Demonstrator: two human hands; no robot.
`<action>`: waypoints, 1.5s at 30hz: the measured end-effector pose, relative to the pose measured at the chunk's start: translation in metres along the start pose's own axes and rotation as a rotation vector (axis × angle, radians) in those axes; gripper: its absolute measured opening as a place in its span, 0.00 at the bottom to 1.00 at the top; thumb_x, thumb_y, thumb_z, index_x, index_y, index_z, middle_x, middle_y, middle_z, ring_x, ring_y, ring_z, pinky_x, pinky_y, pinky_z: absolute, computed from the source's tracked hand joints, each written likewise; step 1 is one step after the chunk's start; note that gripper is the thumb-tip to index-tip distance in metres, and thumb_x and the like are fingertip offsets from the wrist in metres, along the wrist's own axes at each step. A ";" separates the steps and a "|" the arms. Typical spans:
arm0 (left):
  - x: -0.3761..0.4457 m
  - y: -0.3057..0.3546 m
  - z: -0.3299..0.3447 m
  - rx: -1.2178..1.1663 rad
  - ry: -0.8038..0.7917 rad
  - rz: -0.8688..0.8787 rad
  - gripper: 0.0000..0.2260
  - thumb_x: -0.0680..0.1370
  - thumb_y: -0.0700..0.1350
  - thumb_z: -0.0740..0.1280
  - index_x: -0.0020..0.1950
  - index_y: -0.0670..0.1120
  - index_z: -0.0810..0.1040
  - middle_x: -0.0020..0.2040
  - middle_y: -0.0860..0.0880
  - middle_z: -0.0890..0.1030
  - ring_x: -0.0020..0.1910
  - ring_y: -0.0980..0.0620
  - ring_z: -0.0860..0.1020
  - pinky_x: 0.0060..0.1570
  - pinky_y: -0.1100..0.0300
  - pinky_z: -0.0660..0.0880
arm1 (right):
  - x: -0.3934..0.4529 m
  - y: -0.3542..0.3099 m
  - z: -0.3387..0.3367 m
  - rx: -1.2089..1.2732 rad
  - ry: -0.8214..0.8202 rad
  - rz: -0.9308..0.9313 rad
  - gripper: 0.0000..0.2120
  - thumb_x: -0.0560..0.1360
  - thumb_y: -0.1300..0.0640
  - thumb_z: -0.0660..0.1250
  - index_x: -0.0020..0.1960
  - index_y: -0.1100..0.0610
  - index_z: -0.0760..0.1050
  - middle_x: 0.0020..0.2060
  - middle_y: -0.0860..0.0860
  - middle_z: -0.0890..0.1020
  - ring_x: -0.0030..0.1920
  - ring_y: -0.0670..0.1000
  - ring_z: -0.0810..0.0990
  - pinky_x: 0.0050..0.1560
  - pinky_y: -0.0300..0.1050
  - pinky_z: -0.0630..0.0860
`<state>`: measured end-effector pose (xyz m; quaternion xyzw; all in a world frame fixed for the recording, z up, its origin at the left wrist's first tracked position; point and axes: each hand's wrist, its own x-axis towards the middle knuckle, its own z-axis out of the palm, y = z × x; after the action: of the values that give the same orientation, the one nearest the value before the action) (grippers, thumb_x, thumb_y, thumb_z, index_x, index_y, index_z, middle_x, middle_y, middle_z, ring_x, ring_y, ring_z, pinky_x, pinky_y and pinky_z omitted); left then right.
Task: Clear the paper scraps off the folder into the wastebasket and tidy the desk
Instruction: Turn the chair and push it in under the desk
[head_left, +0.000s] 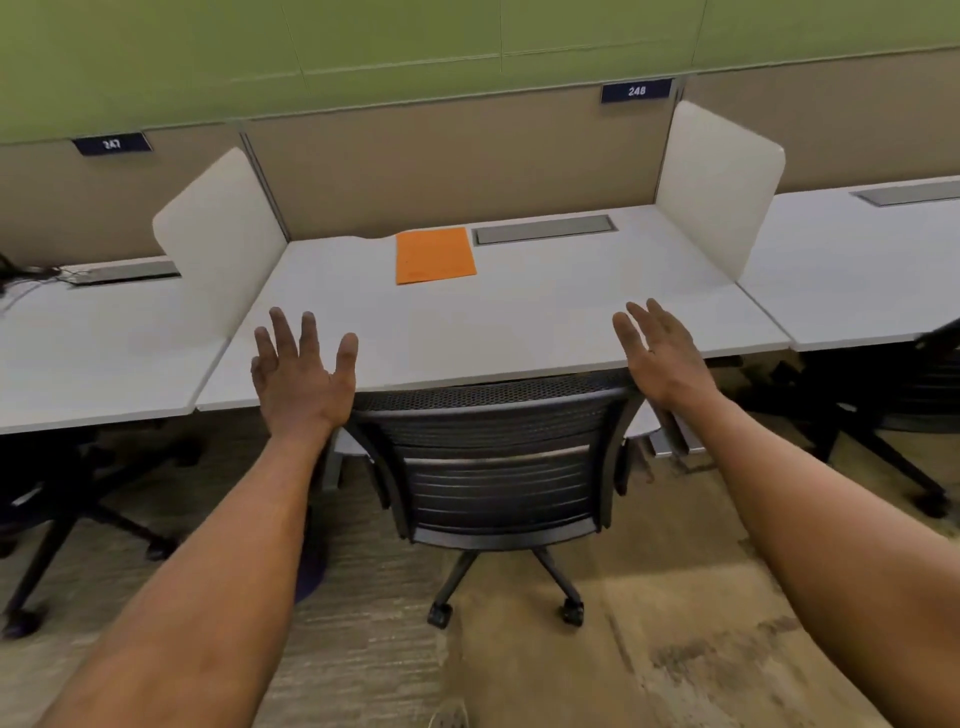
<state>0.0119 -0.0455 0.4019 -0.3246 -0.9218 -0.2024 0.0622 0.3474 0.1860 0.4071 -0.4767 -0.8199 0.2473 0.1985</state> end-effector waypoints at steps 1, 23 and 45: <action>0.007 0.001 0.003 0.027 -0.039 -0.015 0.40 0.75 0.73 0.37 0.81 0.52 0.48 0.81 0.48 0.39 0.80 0.45 0.39 0.77 0.44 0.42 | 0.009 0.000 0.001 -0.004 -0.003 -0.001 0.37 0.77 0.28 0.42 0.79 0.47 0.55 0.80 0.49 0.52 0.79 0.51 0.49 0.77 0.53 0.46; 0.160 0.004 0.046 0.102 -0.303 -0.017 0.41 0.73 0.75 0.39 0.81 0.54 0.46 0.81 0.47 0.38 0.79 0.42 0.38 0.76 0.41 0.42 | 0.143 -0.024 0.043 0.014 -0.042 0.024 0.36 0.77 0.28 0.45 0.78 0.46 0.59 0.79 0.48 0.57 0.79 0.49 0.53 0.77 0.52 0.49; 0.176 0.024 0.059 -0.078 -0.179 -0.040 0.39 0.77 0.72 0.43 0.81 0.50 0.50 0.82 0.46 0.45 0.80 0.43 0.45 0.77 0.43 0.47 | 0.189 -0.022 0.032 -0.246 0.150 0.030 0.37 0.78 0.30 0.42 0.75 0.51 0.67 0.77 0.53 0.64 0.77 0.54 0.59 0.76 0.54 0.54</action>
<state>-0.1096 0.0964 0.3997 -0.3252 -0.9214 -0.2094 -0.0369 0.2261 0.3364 0.4118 -0.5268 -0.8196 0.1115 0.1955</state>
